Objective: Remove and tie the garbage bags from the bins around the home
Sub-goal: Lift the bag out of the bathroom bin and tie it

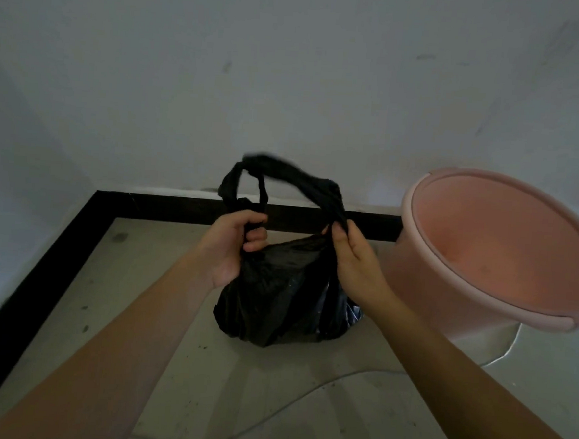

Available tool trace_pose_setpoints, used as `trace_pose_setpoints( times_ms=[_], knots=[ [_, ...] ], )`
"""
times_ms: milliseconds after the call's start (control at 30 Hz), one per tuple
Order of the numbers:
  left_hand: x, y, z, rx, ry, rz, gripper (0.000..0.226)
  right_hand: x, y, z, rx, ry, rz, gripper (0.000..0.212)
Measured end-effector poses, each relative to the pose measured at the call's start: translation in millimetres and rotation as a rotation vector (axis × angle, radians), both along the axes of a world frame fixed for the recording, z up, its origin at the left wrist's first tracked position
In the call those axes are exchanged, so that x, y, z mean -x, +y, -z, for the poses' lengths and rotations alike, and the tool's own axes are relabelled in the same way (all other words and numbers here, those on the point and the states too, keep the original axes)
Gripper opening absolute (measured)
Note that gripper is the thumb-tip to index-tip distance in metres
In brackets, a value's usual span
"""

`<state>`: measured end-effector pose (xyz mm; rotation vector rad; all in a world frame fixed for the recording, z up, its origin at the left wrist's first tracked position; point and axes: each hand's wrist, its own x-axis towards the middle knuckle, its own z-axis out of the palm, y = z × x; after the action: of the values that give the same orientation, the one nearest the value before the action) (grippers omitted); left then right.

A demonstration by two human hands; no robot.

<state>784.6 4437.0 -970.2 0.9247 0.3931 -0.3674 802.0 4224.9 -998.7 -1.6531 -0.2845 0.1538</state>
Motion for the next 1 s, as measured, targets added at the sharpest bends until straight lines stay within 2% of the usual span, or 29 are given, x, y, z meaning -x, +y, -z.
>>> trace_pose_setpoints(
  times_ms=[67,133,200,300,367,433,467,533,567,667,733,800,900,1000],
  knots=[
    [3.2,2.0,0.4,-0.080,-0.029,0.099,0.020,-1.8,-0.8,1.2,0.059,-0.005,-0.033,0.025],
    [8.6,3.2,1.0,-0.139,-0.094,0.183,0.023,-7.3,-4.1,6.5,0.313,-0.095,-0.156,0.024],
    [12.2,2.9,1.6,-0.178,-0.126,0.254,0.008,-12.8,-7.3,11.0,0.616,-0.215,-0.328,0.024],
    [9.8,0.1,2.6,-0.273,-0.087,0.238,0.041,-17.7,-9.8,10.3,0.872,-0.288,-0.464,0.021],
    [7.9,-4.7,-0.8,-0.354,-0.069,0.188,0.040,-20.7,-11.8,7.8,0.901,-0.234,-0.496,0.024],
    [6.4,-7.4,-3.4,-0.356,-0.044,0.168,0.040,-20.8,-15.3,1.0,0.773,-0.095,-0.464,0.021],
    [6.5,-7.2,-5.1,-0.345,-0.051,0.162,0.039,-19.7,-16.4,-5.5,0.653,0.007,-0.423,0.027],
    [6.5,-6.8,-7.3,-0.343,-0.072,0.185,0.037,-18.7,-14.0,-25.2,0.381,0.211,-0.334,0.062],
    [6.9,-7.9,-9.9,-0.359,-0.089,0.207,0.036,-21.2,-10.7,-33.4,0.276,0.250,-0.297,0.068],
    [6.5,-13.8,-12.5,-0.408,-0.119,0.249,0.041,-29.3,5.7,-61.1,0.157,0.179,-0.256,0.052],
    [6.1,-14.3,-11.3,-0.427,-0.112,0.260,0.045,-37.5,14.2,-74.1,0.244,0.041,-0.262,0.032],
    [6.7,-9.6,-8.6,-0.421,-0.096,0.268,0.044,-50.0,14.2,-76.5,0.298,-0.032,-0.149,0.027],
    [7.3,-0.8,-6.5,-0.394,-0.085,0.248,0.044,-64.5,6.3,-69.3,0.189,0.127,0.025,0.034],
    [6.0,-3.8,-6.2,-0.374,-0.094,0.265,0.046,-57.3,7.2,-60.3,-0.104,0.418,0.056,0.030]
  ],
)
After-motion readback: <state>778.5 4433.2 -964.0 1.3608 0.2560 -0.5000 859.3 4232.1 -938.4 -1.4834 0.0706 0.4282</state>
